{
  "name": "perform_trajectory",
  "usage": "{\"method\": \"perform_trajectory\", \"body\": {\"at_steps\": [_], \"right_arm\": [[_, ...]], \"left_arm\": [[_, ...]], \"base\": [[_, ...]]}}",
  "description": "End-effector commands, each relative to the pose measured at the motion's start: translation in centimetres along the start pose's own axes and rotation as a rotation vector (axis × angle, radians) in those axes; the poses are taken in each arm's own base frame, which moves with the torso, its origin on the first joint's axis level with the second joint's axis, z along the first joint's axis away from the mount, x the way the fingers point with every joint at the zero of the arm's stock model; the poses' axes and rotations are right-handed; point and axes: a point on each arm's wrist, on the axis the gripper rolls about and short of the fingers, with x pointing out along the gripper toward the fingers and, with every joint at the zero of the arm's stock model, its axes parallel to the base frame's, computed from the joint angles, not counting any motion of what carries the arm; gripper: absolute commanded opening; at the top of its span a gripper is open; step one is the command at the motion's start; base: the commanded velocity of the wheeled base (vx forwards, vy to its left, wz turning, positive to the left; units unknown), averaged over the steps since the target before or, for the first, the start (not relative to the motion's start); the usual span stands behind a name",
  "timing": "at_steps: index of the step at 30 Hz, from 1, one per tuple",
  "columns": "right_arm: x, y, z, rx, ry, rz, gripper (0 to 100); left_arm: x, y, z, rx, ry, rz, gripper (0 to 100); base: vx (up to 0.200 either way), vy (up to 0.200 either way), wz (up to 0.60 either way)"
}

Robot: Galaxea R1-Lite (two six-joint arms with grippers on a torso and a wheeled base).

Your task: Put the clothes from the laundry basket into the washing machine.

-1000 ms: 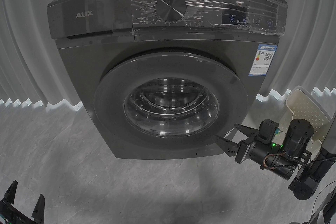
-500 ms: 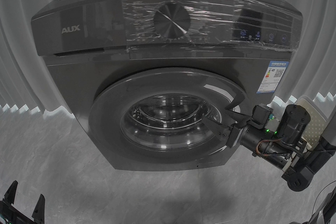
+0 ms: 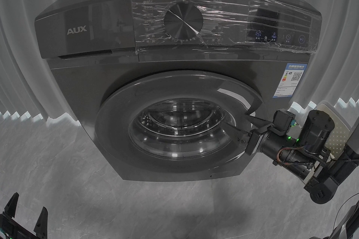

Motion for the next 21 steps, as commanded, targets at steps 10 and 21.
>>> {"method": "perform_trajectory", "body": {"at_steps": [10,21], "right_arm": [[-11.4,1.1,1.8,-0.043,-0.007,0.064,100],[-14.8,-0.5,3.5,-0.129,-0.062,-0.071,100]], "left_arm": [[0.0,0.0,-0.5,0.000,0.001,-0.001,100],[0.0,0.0,-0.5,0.000,0.001,-0.002,100]], "base": [[0.000,0.000,0.00],[0.000,0.000,0.00]]}}
